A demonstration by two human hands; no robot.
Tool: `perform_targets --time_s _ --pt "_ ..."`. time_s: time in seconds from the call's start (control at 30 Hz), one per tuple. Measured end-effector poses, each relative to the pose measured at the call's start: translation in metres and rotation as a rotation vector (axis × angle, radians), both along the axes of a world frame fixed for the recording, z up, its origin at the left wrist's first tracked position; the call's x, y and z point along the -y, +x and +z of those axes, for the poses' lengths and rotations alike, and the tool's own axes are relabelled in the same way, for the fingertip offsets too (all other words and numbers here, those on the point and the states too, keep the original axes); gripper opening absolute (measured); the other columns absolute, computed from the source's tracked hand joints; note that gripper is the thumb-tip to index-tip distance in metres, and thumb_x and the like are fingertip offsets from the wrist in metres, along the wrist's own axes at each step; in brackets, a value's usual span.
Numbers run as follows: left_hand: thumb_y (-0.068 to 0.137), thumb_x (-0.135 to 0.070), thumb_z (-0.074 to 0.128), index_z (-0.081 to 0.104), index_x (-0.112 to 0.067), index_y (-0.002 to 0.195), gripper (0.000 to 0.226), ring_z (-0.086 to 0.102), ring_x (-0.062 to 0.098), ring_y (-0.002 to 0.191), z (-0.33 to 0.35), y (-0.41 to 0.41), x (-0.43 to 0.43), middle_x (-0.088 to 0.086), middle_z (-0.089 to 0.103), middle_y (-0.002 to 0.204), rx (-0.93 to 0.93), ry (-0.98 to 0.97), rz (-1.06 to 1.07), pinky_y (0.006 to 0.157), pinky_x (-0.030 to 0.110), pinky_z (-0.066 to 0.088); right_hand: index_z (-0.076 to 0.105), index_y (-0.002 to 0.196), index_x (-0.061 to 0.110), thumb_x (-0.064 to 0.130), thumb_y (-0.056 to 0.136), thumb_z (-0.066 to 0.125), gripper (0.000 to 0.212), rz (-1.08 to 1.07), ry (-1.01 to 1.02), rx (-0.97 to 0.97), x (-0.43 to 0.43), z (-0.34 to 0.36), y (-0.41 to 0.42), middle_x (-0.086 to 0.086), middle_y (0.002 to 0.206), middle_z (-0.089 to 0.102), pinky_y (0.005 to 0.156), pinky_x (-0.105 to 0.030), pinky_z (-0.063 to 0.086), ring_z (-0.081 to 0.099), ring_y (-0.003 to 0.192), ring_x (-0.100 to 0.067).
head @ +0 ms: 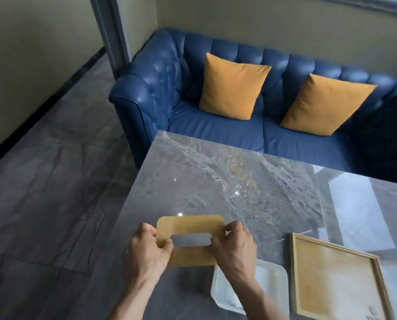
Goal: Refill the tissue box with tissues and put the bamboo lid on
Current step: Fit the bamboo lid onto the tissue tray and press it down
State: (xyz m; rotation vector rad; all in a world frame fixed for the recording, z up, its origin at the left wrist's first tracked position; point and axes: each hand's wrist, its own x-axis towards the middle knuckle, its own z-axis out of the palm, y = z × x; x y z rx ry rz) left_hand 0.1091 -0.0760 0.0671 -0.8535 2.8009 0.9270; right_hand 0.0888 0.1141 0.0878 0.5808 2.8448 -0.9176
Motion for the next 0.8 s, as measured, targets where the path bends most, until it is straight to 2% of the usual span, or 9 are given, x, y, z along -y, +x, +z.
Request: perform_targets --time_s 0.07,0.23,0.3,0.4,0.53,0.8 --pt "0.063 -0.045 0.073 0.047 -0.028 0.08 0.035 0.066 0.025 0.078 0.008 -0.006 -0.029 -0.006 0.066 0.081 -0.034 -0.001 -0.073 0.065 0.034 0.051 0.057 0.093 0.02 0.032 0.072 0.074 0.029 -0.064 0.005 -0.013 -0.032 0.008 0.006 -0.001 0.097 0.066 0.071 -0.034 0.038 0.062 0.093 -0.027" --pt "0.064 -0.049 0.071 0.046 -0.028 0.082 0.037 0.066 0.023 0.079 0.012 -0.001 -0.094 -0.008 0.065 0.081 -0.019 0.025 -0.198 0.067 0.033 0.051 0.059 0.096 0.023 0.04 0.068 0.073 0.035 -0.166 0.014 0.009 -0.101 0.008 0.033 0.001 0.094 0.067 0.076 -0.036 0.051 0.064 0.088 -0.024" --pt "0.065 -0.049 0.072 0.047 -0.028 0.085 0.038 0.066 0.023 0.082 0.01 0.006 -0.111 -0.007 0.065 0.084 0.0 0.045 -0.223 0.069 0.033 0.051 0.059 0.095 0.023 0.039 0.068 0.074 0.035 -0.192 -0.009 0.031 -0.118 0.005 0.045 0.001 0.092 0.066 0.075 -0.037 0.051 0.062 0.086 -0.022" --pt "0.066 -0.047 0.072 0.047 -0.027 0.086 0.037 0.067 0.023 0.087 0.004 0.018 -0.126 -0.006 0.067 0.086 0.052 0.056 -0.245 0.073 0.034 0.05 0.058 0.092 0.023 0.037 0.065 0.075 0.035 -0.221 -0.02 0.057 -0.133 -0.002 0.062 0.001 0.088 0.067 0.072 -0.035 0.049 0.062 0.086 -0.022" --pt "0.064 -0.047 0.069 0.044 -0.027 0.082 0.037 0.067 0.021 0.087 0.001 0.032 -0.137 -0.006 0.066 0.082 0.115 0.076 -0.244 0.068 0.032 0.048 0.058 0.09 0.023 0.036 0.065 0.078 0.034 -0.224 -0.038 0.109 -0.144 -0.012 0.078 0.001 0.086 0.065 0.074 -0.034 0.047 0.062 0.087 -0.023" --pt "0.069 -0.043 0.068 0.046 -0.027 0.086 0.033 0.066 0.022 0.092 0.003 0.043 -0.147 -0.006 0.065 0.091 0.155 0.067 -0.236 0.072 0.034 0.05 0.059 0.095 0.025 0.04 0.066 0.075 0.036 -0.243 -0.055 0.205 -0.149 -0.021 0.086 0.003 0.095 0.066 0.076 -0.032 0.047 0.062 0.094 -0.021"
